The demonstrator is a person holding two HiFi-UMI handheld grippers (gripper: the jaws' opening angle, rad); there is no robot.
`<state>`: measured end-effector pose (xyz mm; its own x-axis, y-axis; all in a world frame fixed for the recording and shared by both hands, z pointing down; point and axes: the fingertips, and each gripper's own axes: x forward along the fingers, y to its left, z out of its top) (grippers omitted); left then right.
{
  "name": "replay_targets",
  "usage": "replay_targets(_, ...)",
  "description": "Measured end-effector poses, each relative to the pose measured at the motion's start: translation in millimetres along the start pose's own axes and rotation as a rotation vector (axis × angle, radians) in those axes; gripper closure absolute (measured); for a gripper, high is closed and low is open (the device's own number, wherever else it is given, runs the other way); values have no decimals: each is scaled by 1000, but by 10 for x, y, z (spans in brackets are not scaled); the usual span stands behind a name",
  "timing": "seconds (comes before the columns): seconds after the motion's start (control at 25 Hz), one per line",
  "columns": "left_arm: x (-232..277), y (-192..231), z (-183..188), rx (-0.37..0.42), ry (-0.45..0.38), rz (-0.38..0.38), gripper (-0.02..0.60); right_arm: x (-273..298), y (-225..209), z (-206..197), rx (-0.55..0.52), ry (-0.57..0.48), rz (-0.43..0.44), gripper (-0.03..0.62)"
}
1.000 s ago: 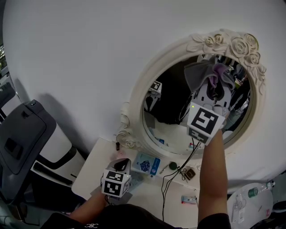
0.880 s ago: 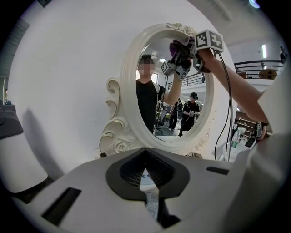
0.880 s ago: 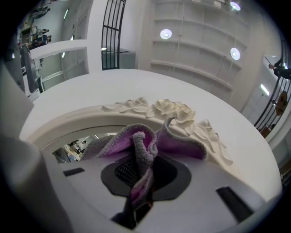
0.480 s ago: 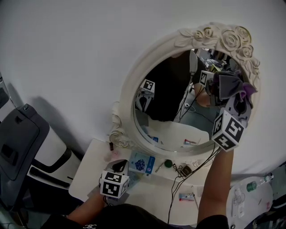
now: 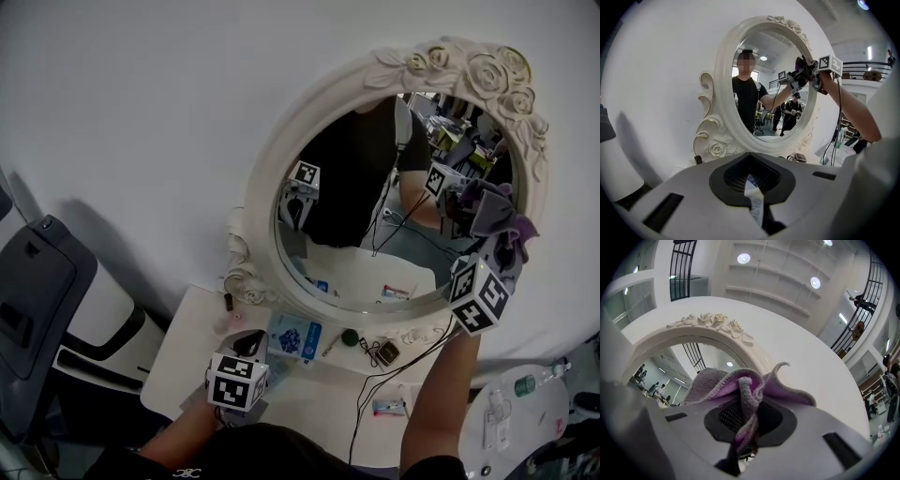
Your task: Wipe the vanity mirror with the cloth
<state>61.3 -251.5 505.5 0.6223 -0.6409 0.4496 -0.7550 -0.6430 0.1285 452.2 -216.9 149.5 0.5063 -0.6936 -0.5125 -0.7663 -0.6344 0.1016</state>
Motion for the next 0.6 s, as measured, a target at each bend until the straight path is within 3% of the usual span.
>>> replay_targets(0.36, 20, -46, -12, 16, 5, -15, 583, -203, -108, -465, 177, 127, -11, 543)
replay_targets(0.6, 13, -126, -2, 28, -2, -24, 583, -151, 304, -138, 99, 43, 74, 543)
